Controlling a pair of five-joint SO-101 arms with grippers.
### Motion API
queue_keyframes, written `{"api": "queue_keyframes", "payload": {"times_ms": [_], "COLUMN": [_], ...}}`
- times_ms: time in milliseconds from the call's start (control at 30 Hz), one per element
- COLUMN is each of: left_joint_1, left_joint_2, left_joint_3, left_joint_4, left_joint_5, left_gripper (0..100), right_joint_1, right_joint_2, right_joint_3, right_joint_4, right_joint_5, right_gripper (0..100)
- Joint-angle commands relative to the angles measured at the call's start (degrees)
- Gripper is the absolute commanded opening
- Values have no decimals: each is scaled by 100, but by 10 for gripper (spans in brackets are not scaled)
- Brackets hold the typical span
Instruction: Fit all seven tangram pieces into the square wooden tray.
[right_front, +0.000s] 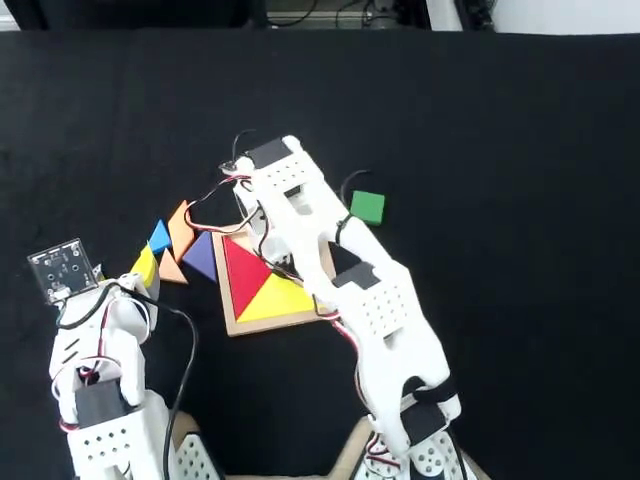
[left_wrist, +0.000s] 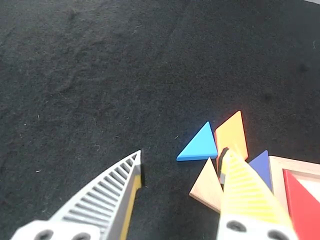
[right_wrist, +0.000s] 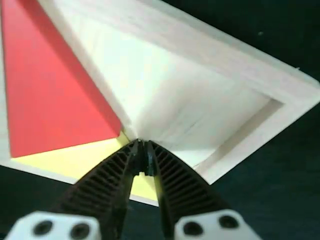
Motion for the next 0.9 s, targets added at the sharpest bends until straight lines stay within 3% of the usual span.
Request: {"api": "queue_keyframes", "payload": {"times_ms": [0, 300, 567, 867], "left_joint_1": [-75, -75, -75, -75], "left_joint_2": [-18, -18, -18, -18], "left_joint_3": [66, 66, 66, 66], "left_joint_4": [-114, -114, -114, -114], "left_joint_5": [35, 35, 35, 35], "left_gripper": [256, 256, 256, 256], "right_joint_1": [97, 536, 18, -422], "right_joint_2": [-321, -277, 251, 330], "right_joint_3": [-338, -1508, -1376, -1393], "right_joint_4": [-35, -44, -290, 193], "right_joint_5": [9, 9, 9, 0], "right_gripper": [11, 11, 11, 11]}}
